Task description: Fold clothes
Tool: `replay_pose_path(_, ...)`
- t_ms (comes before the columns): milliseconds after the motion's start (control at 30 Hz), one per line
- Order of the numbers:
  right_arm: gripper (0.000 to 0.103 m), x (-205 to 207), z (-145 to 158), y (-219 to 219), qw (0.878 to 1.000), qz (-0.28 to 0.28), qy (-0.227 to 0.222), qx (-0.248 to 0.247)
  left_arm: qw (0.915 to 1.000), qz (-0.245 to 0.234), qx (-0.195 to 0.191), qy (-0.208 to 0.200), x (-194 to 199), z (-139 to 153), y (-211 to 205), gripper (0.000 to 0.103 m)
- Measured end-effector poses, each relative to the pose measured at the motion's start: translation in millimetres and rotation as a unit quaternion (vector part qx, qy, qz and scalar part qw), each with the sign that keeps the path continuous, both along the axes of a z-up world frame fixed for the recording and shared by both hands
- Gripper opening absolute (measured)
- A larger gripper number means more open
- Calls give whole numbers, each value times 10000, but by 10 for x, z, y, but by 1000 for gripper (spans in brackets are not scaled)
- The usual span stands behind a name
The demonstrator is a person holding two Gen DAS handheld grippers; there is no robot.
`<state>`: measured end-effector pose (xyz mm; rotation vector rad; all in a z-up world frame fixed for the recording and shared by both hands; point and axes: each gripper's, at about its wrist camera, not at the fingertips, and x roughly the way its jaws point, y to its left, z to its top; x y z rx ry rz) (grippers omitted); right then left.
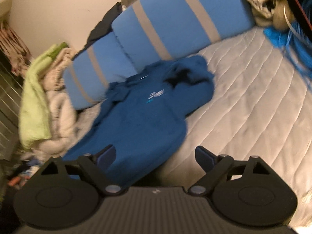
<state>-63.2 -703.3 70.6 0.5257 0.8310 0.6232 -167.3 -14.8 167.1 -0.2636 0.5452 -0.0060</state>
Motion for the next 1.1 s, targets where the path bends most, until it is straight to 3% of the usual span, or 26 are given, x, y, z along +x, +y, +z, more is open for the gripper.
replay_pose_path(133, 81, -155, 64, 31, 9994, 125, 252, 209, 9999, -105, -97, 54, 10, -28, -24, 103)
replay_pose_path(233, 69, -271, 111, 54, 9981, 219, 441, 366, 9997, -145, -203, 38, 15, -46, -29, 103)
replay_pose_path(500, 41, -437, 299, 246, 9974, 291, 511, -410, 9992, -159, -350, 85, 13, -64, -58, 103)
replay_pose_path(633, 36, -433, 366, 326, 9956, 248, 682, -591, 9991, -168, -378, 78, -1, -62, -69, 103)
replay_pose_path(733, 19, -409, 384, 379, 9941, 215, 804, -699, 9989, -151, -423, 109, -1, -68, -77, 103)
replay_pose_path(767, 9, -409, 383, 385, 9938, 194, 830, -716, 9989, -153, -439, 116, -3, -67, -82, 103)
replay_pose_path(1100, 4, -411, 437, 172, 9936, -396, 807, -678, 9987, -145, -487, 102, -73, -54, -87, 103)
